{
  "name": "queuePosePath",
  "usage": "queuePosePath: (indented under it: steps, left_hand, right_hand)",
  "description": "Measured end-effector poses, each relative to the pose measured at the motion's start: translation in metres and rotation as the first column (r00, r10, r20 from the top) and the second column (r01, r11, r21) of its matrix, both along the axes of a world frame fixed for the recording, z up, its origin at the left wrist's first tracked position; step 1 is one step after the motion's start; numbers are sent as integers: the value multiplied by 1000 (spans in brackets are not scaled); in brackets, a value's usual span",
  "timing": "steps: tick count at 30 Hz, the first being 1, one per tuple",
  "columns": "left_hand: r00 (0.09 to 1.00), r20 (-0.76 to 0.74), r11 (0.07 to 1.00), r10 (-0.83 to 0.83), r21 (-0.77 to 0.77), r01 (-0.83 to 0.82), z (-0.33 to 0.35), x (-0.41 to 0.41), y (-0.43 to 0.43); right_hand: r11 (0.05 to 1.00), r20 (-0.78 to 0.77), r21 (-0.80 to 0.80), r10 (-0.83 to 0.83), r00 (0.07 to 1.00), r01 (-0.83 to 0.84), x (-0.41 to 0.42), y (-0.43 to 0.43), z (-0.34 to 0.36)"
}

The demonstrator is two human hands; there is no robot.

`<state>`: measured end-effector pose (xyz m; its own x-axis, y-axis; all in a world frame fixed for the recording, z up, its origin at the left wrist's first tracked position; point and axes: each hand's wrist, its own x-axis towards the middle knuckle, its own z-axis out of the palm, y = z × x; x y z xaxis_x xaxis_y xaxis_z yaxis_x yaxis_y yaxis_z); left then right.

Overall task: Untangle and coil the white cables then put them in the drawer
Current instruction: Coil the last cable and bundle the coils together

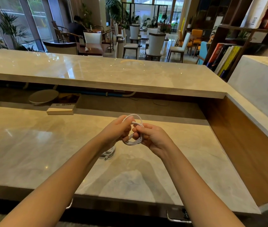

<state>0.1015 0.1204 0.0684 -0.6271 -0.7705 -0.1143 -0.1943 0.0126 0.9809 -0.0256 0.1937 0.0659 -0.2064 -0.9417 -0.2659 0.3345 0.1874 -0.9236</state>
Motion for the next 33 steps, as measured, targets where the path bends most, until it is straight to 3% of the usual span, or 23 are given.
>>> queuePosePath:
  steps: [3,5,9,11,16,20,23,28,33]
  left_hand:
    - [972,-232,968,25,250,35,0,2,-1]
    - [921,-388,907,47,403,123,-1,5,-3]
    - [889,-459,858,5,458,232,-2,10,-4]
    - [892,-452,863,15,456,217,-2,11,-3]
    - [952,-304,927,24,364,93,-3,15,-3]
    - [963,-252,953,99,303,-18,-2,13,1]
    - [970,-216,970,114,235,-62,0,13,4]
    - [985,-101,989,137,-35,-141,2,12,6]
    - [985,13,922,175,-353,-159,1,10,5]
  right_hand:
    - [998,-5,-45,-45,999,45,-2,0,-2]
    - [996,69,-66,-61,996,66,-3,1,-4]
    - [996,276,-75,-33,961,56,-3,4,-5]
    - [995,266,-91,-3,964,28,-3,4,-6]
    - [992,-159,-121,-45,986,26,-4,4,-7]
    - [984,-558,-152,-165,813,95,-2,-1,-9]
    - [980,-653,-177,-187,733,92,-1,-3,-9]
    - [981,-393,-162,-167,904,111,4,0,-7]
    - [995,-21,-77,-71,997,70,8,-2,-5]
